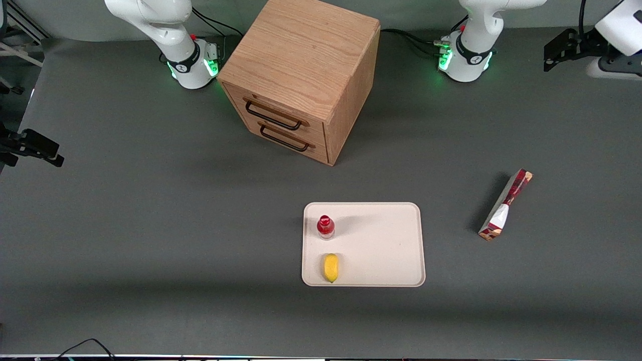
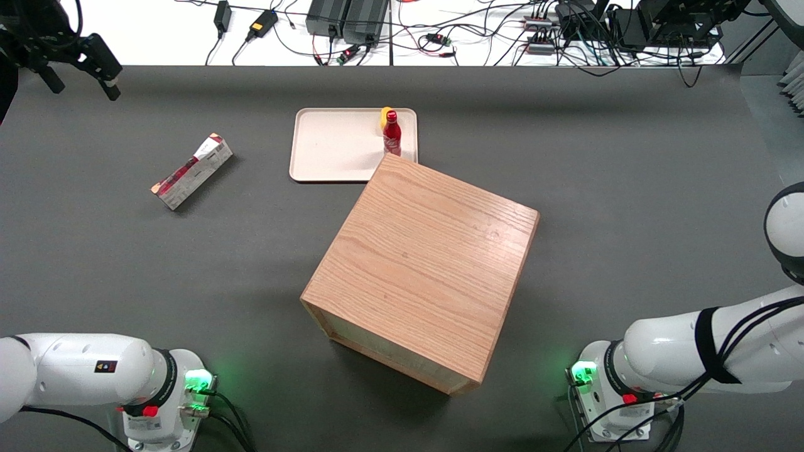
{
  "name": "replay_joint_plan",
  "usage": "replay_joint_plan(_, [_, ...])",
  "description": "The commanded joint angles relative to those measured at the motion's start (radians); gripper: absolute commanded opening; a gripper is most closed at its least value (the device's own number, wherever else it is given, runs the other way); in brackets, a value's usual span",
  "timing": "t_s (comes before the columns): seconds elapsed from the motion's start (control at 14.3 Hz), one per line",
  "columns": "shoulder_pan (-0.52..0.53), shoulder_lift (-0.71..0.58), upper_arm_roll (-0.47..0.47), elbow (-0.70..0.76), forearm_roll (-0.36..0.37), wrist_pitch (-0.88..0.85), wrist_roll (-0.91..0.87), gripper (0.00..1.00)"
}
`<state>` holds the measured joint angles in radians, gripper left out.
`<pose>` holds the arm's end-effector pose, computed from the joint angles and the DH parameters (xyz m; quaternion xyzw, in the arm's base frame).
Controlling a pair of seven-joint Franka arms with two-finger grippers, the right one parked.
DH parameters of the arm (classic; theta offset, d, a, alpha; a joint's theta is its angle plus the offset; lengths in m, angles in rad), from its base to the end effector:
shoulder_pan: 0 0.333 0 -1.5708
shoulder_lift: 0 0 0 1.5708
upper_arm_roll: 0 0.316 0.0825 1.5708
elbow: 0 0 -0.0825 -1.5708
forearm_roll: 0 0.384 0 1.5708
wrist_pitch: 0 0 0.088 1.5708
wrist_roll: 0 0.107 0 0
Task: Place red cookie box on tray
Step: 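Lower the open left gripper over the red-and-white cookie box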
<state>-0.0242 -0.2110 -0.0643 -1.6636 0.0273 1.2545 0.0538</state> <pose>0.4496 -0.0402 0.6641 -0.9927 0.0664 0.0987 0.0217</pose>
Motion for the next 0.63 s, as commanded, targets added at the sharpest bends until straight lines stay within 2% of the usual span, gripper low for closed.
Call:
replay_joint_plan(0.0, [-0.008,0.01,0.006,0.027,0.017,-0.01,-0.011,1.0])
replay_joint_plan(0.35, [-0.003,0.054,0.052,0.042,0.026,0.02,0.001,1.0])
replay_joint_plan(0.56, [-0.002,0.189,0.07,0.093,0.057,0.086,0.102,1.0])
